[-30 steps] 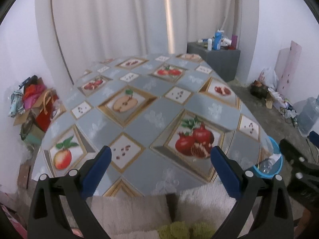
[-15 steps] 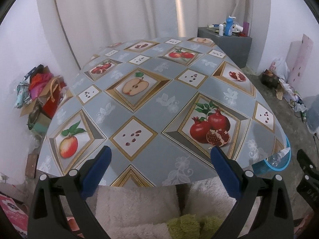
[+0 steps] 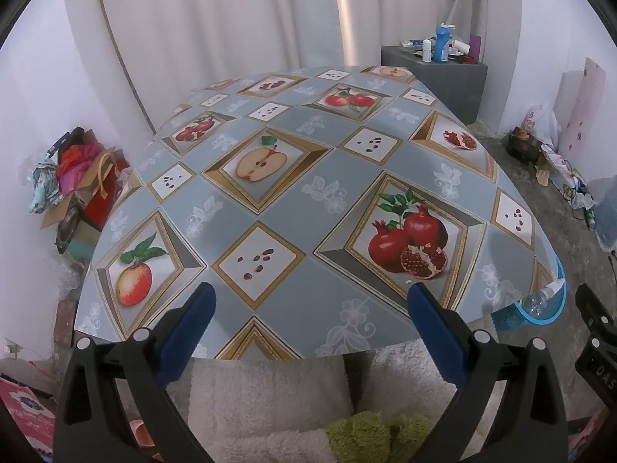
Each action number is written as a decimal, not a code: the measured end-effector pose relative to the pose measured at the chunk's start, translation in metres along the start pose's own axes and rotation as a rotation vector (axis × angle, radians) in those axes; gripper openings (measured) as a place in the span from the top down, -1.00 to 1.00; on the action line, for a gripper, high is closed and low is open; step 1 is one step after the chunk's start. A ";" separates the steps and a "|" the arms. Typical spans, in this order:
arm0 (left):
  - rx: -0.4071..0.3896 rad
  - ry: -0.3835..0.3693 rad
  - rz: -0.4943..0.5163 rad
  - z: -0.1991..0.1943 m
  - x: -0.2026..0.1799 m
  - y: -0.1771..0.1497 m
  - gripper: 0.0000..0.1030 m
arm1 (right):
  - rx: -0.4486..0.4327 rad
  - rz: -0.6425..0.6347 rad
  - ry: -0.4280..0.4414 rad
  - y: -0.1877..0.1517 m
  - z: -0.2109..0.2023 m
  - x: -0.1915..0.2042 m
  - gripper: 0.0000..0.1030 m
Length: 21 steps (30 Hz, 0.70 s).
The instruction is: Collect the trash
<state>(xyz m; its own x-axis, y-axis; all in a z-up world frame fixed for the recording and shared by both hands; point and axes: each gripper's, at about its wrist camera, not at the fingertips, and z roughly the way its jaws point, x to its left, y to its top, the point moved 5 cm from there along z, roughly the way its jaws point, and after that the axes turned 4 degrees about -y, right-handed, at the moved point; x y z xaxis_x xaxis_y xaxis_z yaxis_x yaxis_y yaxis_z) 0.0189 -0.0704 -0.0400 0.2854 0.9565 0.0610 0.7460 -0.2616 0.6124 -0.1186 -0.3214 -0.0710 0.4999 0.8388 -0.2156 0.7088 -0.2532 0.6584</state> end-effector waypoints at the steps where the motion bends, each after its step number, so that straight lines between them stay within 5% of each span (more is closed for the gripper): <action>1: 0.000 0.001 -0.002 0.000 0.001 -0.001 -0.89 | 0.001 0.001 -0.001 0.000 0.000 0.000 -0.84; 21: 0.005 0.009 -0.001 0.001 0.007 -0.003 -0.89 | -0.003 0.000 -0.001 0.000 -0.001 -0.002 -0.84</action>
<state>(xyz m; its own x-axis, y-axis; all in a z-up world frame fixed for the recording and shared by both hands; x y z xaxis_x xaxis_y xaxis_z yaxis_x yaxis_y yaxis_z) 0.0197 -0.0631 -0.0419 0.2794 0.9578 0.0673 0.7492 -0.2613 0.6086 -0.1203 -0.3226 -0.0700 0.5003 0.8384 -0.2162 0.7074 -0.2517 0.6605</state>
